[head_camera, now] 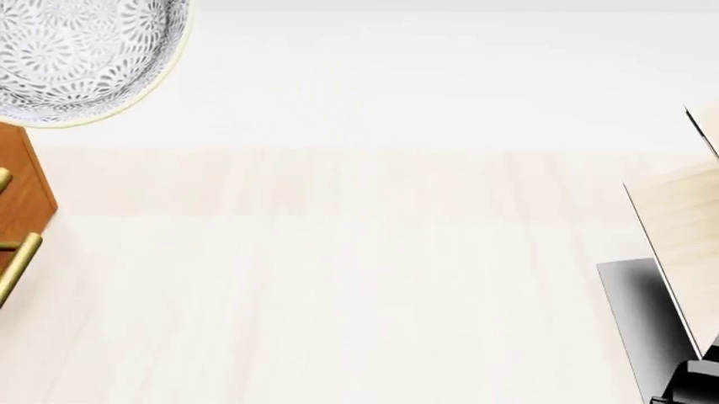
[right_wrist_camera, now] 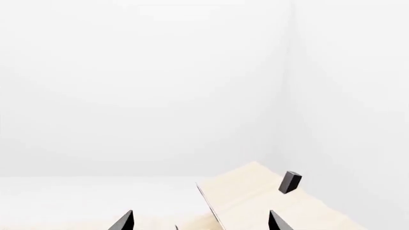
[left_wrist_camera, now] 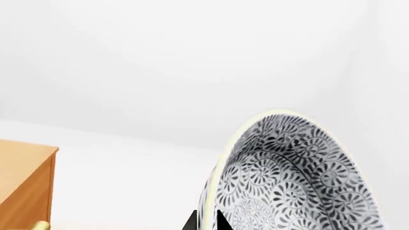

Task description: Close the top drawer of the cabinet and put the bowl on top of it.

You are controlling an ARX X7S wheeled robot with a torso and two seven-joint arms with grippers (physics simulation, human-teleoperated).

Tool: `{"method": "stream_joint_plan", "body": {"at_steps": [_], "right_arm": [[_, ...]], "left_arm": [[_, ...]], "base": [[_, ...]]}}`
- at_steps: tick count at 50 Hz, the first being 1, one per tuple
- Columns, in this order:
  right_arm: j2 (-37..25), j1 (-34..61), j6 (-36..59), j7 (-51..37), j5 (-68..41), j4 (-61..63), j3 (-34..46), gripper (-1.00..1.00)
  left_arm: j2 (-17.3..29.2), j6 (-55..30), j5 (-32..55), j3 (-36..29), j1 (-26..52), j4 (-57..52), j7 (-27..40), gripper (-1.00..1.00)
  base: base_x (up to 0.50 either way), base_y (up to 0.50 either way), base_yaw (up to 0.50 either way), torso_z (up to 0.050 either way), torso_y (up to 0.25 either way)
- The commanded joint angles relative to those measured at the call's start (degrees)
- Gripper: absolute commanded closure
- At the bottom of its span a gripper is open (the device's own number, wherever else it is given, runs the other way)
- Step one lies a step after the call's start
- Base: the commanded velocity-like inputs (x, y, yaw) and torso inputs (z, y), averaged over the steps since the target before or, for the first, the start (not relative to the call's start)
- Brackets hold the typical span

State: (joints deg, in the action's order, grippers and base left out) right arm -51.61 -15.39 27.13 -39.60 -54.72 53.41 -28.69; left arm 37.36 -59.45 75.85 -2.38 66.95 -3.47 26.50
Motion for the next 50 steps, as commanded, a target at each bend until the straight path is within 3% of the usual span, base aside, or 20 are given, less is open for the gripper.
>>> {"method": "stream_joint_plan", "body": {"at_steps": [1,3,7,9,11,12,16,18,19,22,25,37,38,50], "right_arm": [[1.2,-1.2,-1.6,1.0,2.7,-0.5,1.2,-1.00],[-1.3,0.1,0.1,-1.2,-1.8,0.2,-0.7,-1.00],[1.5,-1.8,-2.3,1.3,3.3,-0.5,1.1,-1.00],[-1.8,-0.4,-0.2,-1.4,-2.6,0.2,-1.8,-1.00],[1.5,-2.4,-2.8,1.5,2.9,-0.8,0.2,-1.00],[-0.9,-1.3,-1.2,-0.5,-1.3,-0.3,-1.8,-1.00],[-1.2,-1.2,-1.0,-0.8,-1.9,-0.3,-1.9,-1.00],[1.9,-2.9,-3.6,2.0,3.7,-1.4,0.8,-1.00],[-0.9,-1.7,-1.6,-0.3,-1.0,-0.6,-1.4,-1.00],[1.1,-3.1,-3.2,1.5,2.6,-1.0,0.0,-1.00],[-0.8,-2.1,-1.9,0.0,-0.6,-0.8,-1.2,-1.00],[-0.5,-2.5,-2.2,0.3,-0.2,-1.3,-1.7,-1.00],[1.4,-3.7,-3.8,1.9,3.6,-1.9,0.0,-1.00],[-1.8,-2.5,-1.8,-0.9,-0.9,-0.4,-2.4,-1.00]], "left_arm": [[1.0,-0.2,1.7,2.0,1.5,0.4,1.4,1.00],[1.1,-0.5,2.0,2.1,2.1,0.7,1.9,1.00],[1.4,-1.4,3.4,2.6,3.8,1.1,3.4,1.00],[1.5,-1.6,3.5,2.6,4.4,1.4,3.8,1.00],[1.6,-2.0,4.0,2.8,5.3,2.0,4.5,1.00],[1.7,-2.2,4.4,2.9,5.6,1.9,4.9,1.00],[1.9,-2.7,5.6,3.5,6.3,1.8,6.4,1.00],[1.9,-2.8,5.7,3.5,6.7,2.1,6.9,1.00],[2.0,-2.8,5.4,3.4,7.1,2.4,7.1,1.00],[2.1,-2.9,5.5,3.5,8.1,3.5,7.9,1.00],[2.3,-3.1,5.8,3.8,8.9,4.2,8.8,1.00],[3.7,-1.7,5.7,6.1,10.1,6.4,12.1,1.00],[3.8,-1.5,5.5,6.2,9.9,6.5,12.4,1.00],[6.3,1.4,4.7,10.3,7.9,6.5,15.2,1.00]], "base": [[0.00,0.00,0.00,0.000,0.000],[0.00,0.00,0.00,0.000,0.000],[0.00,0.00,0.00,0.000,0.000],[0.00,0.00,0.00,0.000,0.000],[0.00,0.00,0.00,0.000,0.000],[0.00,0.00,0.00,0.000,0.000],[0.00,0.00,0.00,0.000,0.000],[0.00,0.00,0.00,0.000,0.005],[0.00,0.00,0.00,0.000,0.000],[0.00,0.00,0.00,0.000,0.000],[0.00,0.00,0.00,0.000,0.000],[0.00,0.00,0.00,0.000,0.000],[0.00,0.00,0.00,0.000,0.000],[0.00,0.00,0.00,0.000,0.001]]}}
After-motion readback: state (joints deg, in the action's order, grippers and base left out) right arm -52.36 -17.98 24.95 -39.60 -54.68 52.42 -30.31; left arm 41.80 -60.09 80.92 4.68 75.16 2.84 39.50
